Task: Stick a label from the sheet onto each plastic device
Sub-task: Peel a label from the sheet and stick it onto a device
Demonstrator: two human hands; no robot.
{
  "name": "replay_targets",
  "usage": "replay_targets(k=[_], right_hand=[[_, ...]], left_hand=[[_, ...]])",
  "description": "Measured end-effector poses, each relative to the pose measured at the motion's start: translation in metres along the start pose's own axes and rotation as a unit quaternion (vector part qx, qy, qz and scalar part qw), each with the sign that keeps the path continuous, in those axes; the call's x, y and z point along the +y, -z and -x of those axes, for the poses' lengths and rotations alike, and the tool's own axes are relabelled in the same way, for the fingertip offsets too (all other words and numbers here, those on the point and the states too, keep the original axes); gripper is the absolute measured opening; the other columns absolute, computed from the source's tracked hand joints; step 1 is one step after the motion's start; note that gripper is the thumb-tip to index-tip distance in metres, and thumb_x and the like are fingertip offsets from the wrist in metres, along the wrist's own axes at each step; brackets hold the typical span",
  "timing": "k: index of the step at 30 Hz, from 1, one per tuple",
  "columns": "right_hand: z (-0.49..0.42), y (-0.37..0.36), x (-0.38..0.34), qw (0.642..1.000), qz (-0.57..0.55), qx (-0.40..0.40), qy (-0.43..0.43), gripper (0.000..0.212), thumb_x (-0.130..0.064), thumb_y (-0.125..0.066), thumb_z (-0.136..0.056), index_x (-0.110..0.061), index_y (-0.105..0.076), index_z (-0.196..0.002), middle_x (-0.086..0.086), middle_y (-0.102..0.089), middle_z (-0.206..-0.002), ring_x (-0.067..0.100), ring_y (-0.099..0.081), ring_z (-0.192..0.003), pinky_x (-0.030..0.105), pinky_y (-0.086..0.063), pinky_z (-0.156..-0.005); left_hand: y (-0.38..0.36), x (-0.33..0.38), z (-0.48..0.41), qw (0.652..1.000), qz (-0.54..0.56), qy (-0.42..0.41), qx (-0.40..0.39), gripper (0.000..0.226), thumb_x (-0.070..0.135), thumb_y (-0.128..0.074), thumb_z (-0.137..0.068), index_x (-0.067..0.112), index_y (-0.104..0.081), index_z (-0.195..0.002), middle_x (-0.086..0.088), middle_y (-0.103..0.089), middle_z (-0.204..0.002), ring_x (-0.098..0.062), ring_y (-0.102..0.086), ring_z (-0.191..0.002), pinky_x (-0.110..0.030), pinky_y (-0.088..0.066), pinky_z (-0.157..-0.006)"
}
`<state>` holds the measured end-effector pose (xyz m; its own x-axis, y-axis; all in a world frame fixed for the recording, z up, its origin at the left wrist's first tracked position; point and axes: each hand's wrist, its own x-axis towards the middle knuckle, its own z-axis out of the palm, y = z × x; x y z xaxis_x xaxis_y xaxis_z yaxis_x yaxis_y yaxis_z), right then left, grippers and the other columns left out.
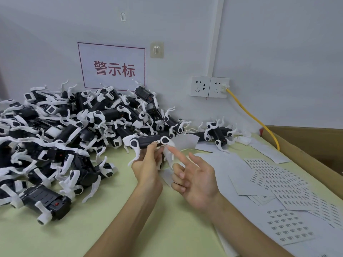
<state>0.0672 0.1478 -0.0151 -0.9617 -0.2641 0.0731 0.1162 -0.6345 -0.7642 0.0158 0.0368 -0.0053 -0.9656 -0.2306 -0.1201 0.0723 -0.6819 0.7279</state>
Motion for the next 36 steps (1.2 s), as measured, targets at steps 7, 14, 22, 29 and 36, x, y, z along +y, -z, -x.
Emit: replay_targets(k=[7,14,22,29,36], right_hand=[[0.001,0.006,-0.018,0.996,-0.003,0.062,0.064,0.047,-0.036,-0.05,-0.085,-0.014,-0.073,-0.119,0.002,-0.033,-0.059,0.014,-0.02,-0.049,0.027,-0.018,-0.049],[0.003,0.006,-0.023,0.992,-0.004,0.092,0.09,0.04,-0.034,-0.052,-0.084,-0.009,-0.076,-0.104,0.003,-0.033,-0.059,0.015,-0.022,-0.049,0.027,-0.019,-0.047],[0.003,0.003,-0.023,0.977,0.087,0.151,0.124,0.034,-0.03,-0.056,-0.08,-0.011,-0.076,-0.1,0.002,-0.042,-0.064,0.013,-0.025,-0.049,0.026,-0.018,-0.049],[0.002,0.0,-0.019,0.899,0.344,0.172,0.209,0.044,-0.035,-0.064,-0.078,-0.032,-0.067,-0.122,-0.008,-0.063,-0.124,0.006,-0.06,-0.111,0.026,-0.048,-0.089],[0.0,-0.002,-0.019,0.903,0.342,0.128,0.227,0.052,-0.029,-0.072,-0.078,-0.024,-0.062,-0.129,-0.009,-0.073,-0.106,0.003,-0.066,-0.091,0.021,-0.051,-0.078]], left_hand=[[0.005,0.005,-0.012,0.999,0.039,0.011,-0.023,0.018,0.016,-0.068,-0.096,0.004,-0.062,-0.108,-0.004,-0.066,-0.097,-0.016,-0.077,-0.087,-0.02,-0.058,-0.069],[0.004,0.004,-0.008,0.996,-0.019,-0.003,-0.084,0.016,0.016,-0.07,-0.095,0.009,-0.059,-0.087,-0.004,-0.062,-0.073,-0.015,-0.064,-0.07,-0.024,-0.052,-0.075],[0.001,-0.001,0.002,0.983,-0.094,-0.068,-0.143,0.023,0.018,-0.062,-0.101,0.01,-0.055,-0.081,0.001,-0.047,-0.064,-0.003,-0.052,-0.052,-0.012,-0.049,-0.059],[0.0,-0.005,0.012,0.958,-0.147,-0.124,-0.211,0.02,0.011,-0.066,-0.097,0.009,-0.063,-0.078,0.008,-0.061,-0.059,-0.008,-0.066,-0.063,-0.017,-0.054,-0.066],[0.002,0.0,0.012,0.953,-0.131,-0.08,-0.261,0.037,0.029,-0.05,-0.106,-0.001,-0.071,-0.106,-0.014,-0.079,-0.093,-0.026,-0.077,-0.087,-0.023,-0.059,-0.074]])
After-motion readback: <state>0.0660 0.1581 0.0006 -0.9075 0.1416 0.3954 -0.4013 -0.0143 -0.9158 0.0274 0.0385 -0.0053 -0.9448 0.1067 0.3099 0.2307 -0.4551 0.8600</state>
